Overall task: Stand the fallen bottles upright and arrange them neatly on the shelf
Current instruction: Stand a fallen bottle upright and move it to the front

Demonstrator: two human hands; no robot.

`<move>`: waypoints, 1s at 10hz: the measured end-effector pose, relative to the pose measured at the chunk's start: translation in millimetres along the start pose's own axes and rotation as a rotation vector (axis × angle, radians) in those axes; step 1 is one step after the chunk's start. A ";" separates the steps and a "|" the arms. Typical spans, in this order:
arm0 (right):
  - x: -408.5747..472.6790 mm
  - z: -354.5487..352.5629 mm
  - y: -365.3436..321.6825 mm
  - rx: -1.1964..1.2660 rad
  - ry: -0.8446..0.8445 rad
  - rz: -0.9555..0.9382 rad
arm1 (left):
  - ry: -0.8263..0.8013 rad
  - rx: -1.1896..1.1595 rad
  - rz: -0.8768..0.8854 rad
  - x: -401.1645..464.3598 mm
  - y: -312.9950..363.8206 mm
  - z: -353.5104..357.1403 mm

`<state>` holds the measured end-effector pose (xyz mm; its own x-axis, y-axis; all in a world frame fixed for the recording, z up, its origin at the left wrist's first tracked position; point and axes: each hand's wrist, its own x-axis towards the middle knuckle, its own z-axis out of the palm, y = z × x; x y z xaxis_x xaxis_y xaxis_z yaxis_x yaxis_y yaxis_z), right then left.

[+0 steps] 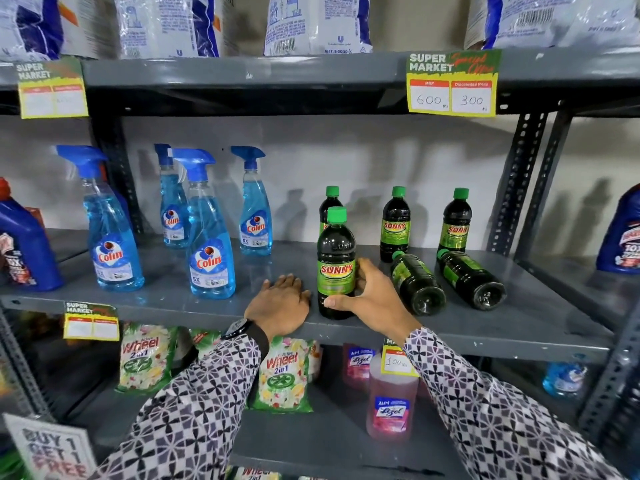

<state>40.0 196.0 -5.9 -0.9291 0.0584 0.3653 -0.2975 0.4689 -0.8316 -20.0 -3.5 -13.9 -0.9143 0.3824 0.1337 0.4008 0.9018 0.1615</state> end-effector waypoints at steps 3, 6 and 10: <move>-8.0 -2.3 -6.0 -0.001 -0.005 -0.024 | -0.012 0.002 -0.002 -0.6 0.6 0.0; -19.5 -3.0 -15.5 -0.041 -0.019 -0.019 | -0.006 0.024 0.012 0.2 -2.1 0.6; 4.5 -113.8 -34.2 -0.679 0.304 0.234 | 0.000 0.040 0.036 -0.6 -2.2 3.0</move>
<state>71.1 280.6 71.9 -0.8211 0.4147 0.3922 0.1892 0.8460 -0.4985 -20.5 -5.1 -17.3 -0.8993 0.4149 0.1384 0.4309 0.8947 0.1177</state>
